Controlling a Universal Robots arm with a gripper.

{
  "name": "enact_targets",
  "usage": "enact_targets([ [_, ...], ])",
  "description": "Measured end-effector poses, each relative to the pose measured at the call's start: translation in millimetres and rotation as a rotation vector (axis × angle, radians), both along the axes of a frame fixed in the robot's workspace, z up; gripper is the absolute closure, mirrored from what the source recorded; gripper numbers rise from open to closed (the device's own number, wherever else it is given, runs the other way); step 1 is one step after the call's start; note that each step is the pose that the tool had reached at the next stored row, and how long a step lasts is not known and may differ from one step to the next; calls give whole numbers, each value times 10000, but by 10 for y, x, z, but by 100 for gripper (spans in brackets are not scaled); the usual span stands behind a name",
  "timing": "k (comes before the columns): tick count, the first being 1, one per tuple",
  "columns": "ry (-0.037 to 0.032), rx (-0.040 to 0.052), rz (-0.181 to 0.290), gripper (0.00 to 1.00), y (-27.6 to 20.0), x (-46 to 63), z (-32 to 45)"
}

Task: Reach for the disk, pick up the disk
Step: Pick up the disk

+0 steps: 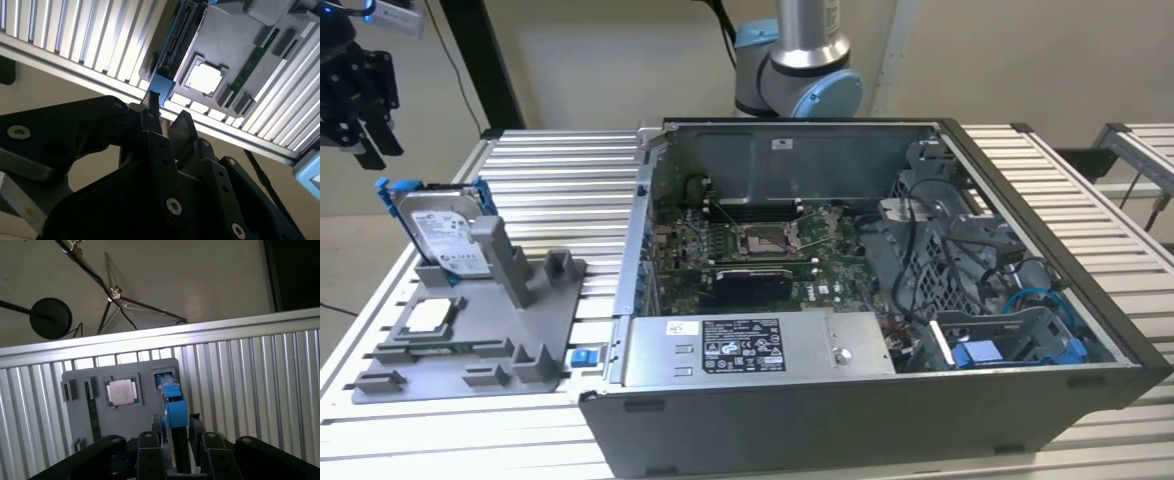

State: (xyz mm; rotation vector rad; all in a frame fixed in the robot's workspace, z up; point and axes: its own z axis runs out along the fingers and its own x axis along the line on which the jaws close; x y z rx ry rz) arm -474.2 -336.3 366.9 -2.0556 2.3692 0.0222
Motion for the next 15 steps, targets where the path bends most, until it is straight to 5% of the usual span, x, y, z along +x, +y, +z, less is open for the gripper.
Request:
enact_targets([
  [9, -60, 0, 196, 100, 7, -1, -50],
  [15, -76, 3, 1128, 100, 8, 1, -140],
])
